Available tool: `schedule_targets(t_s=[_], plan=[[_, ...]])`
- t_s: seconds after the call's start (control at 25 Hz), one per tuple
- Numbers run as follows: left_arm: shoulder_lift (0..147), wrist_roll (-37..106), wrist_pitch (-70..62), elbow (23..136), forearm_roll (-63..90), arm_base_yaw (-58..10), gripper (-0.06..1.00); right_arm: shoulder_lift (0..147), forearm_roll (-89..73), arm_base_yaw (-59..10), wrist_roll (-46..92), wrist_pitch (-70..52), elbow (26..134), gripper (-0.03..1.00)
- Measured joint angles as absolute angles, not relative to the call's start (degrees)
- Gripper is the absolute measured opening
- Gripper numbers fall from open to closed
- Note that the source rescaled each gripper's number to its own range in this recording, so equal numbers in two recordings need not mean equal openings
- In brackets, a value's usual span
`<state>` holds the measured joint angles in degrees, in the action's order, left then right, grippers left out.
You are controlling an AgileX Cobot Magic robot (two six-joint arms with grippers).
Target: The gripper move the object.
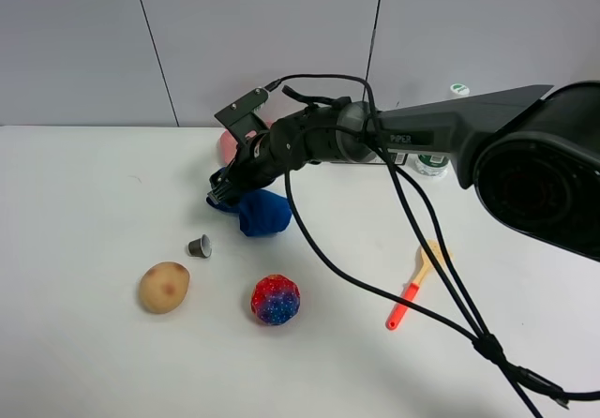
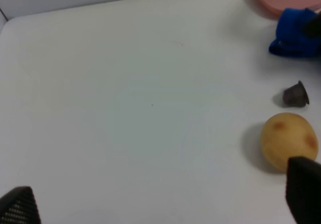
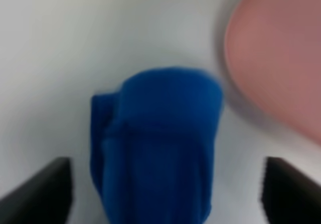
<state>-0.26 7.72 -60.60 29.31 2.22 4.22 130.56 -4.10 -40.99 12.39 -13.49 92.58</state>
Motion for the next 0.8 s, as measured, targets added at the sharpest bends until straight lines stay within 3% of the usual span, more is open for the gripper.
schedule_targets(t_s=[0.08, 0.2, 0.8], plan=[[-0.26, 7.72, -60.60, 29.31, 2.22, 4.22, 1.00, 130.56, -4.22, -40.99, 12.39, -11.62, 92.58, 0.87], [-0.26, 7.72, -60.60, 29.31, 2.22, 4.22, 1.00, 130.56, -4.28, -40.99, 12.39, -10.22, 92.58, 0.97], [-0.26, 7.72, -60.60, 29.31, 2.22, 4.22, 1.00, 128.48, -5.50, -39.66, 7.89, -11.77, 92.58, 1.00]])
